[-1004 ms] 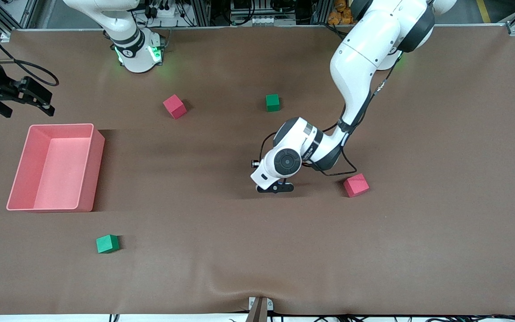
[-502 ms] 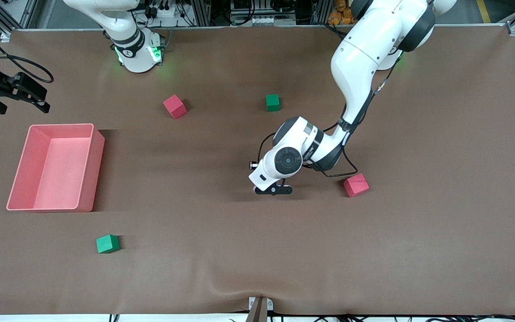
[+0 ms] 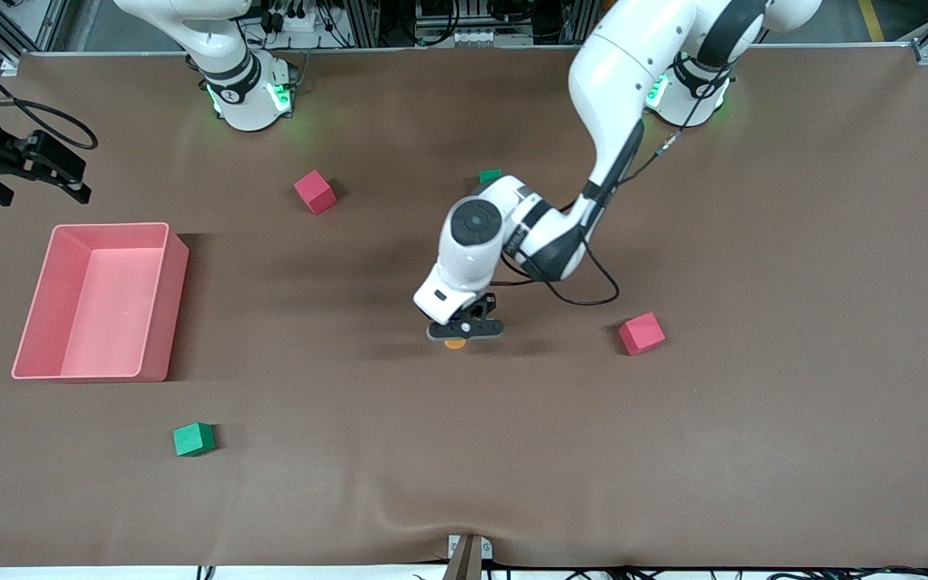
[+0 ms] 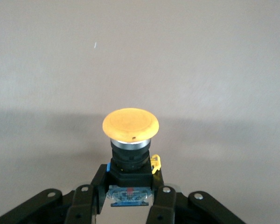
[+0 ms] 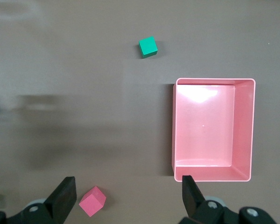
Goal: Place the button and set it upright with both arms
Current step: 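Lower the button upright onto the table and open the left gripper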
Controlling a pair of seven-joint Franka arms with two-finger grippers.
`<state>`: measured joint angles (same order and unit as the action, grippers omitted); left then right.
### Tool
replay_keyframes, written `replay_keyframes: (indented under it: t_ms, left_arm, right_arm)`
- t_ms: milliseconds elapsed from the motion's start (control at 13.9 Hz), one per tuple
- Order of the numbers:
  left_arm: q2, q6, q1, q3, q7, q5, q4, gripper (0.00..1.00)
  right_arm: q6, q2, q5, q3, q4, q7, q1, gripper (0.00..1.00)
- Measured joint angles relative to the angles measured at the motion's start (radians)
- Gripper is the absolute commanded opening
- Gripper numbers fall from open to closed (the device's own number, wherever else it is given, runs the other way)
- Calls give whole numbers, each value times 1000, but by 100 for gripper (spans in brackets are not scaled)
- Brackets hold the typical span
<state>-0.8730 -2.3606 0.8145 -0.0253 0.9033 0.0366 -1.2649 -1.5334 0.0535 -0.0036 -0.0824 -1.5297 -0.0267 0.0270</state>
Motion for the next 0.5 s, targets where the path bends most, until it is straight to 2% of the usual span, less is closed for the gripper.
replay_keyframes:
  t_ms: [287, 502]
  left_arm:
    - [-13, -112, 79, -46, 220, 234, -16, 0]
    - [-34, -130, 114, -46, 479, 508, -23, 0]
  right_arm:
    - [1, 0, 0, -1, 0, 0, 0, 100]
    - [1, 0, 0, -1, 0, 1, 0, 100]
